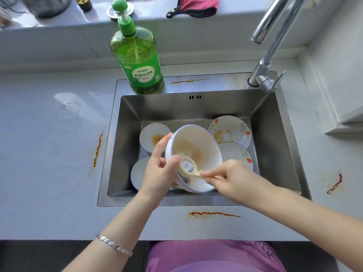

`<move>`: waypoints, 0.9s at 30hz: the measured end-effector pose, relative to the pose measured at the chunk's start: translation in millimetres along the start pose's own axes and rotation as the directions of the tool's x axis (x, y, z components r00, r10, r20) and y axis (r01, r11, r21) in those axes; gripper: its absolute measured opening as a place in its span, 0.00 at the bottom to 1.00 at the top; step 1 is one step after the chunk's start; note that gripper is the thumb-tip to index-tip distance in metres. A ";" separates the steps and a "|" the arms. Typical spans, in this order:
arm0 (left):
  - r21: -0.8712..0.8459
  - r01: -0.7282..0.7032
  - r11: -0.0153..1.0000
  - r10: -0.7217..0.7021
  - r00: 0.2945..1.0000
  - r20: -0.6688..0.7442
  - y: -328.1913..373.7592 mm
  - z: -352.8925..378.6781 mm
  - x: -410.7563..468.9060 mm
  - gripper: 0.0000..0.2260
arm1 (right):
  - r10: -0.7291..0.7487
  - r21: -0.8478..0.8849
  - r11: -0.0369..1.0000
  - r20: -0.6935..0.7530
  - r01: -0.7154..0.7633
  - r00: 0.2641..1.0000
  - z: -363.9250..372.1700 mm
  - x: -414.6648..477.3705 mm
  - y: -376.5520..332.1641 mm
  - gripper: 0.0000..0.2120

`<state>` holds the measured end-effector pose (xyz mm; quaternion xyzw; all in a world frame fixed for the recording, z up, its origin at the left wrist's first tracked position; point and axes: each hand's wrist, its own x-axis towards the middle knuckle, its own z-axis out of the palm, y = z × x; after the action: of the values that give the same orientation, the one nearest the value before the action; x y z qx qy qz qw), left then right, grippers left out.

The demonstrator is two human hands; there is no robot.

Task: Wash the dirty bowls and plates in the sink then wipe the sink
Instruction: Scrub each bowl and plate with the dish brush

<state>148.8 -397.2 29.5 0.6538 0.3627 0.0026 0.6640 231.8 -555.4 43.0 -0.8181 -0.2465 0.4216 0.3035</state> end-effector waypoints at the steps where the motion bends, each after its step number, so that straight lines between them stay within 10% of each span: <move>1: 0.010 0.004 1.000 -0.004 1.000 0.015 -1.4 2.2 -1.1 0.22 | -0.004 0.013 1.000 -0.034 0.004 0.999 -4.3 3.3 -3.1 0.11; 4: -0.049 0.012 0.999 -0.011 1.000 0.020 -0.2 1.2 0.6 0.20 | -0.001 -0.007 1.000 -0.202 0.000 0.979 -12.1 16.3 8.6 0.11; 8: -0.056 -0.008 0.998 0.006 1.000 -0.026 4.2 -3.7 7.1 0.20 | -0.035 -0.004 0.999 -0.029 0.035 0.999 3.9 4.2 1.9 0.11; 21: 0.103 -0.061 0.993 0.058 0.998 0.032 5.6 -16.5 8.9 0.24 | 0.041 -0.009 0.999 -0.116 -0.042 0.992 -11.5 25.2 3.4 0.11; 27: 0.265 -0.128 0.956 0.103 0.989 0.105 9.8 -26.9 21.2 0.21 | 0.101 0.123 0.983 0.265 -0.137 0.959 -14.8 21.4 -7.4 0.09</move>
<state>156.0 -362.4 31.1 0.7581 0.2904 -0.0376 0.5827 254.3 -540.4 43.5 -0.7463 -0.2038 0.5583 0.2997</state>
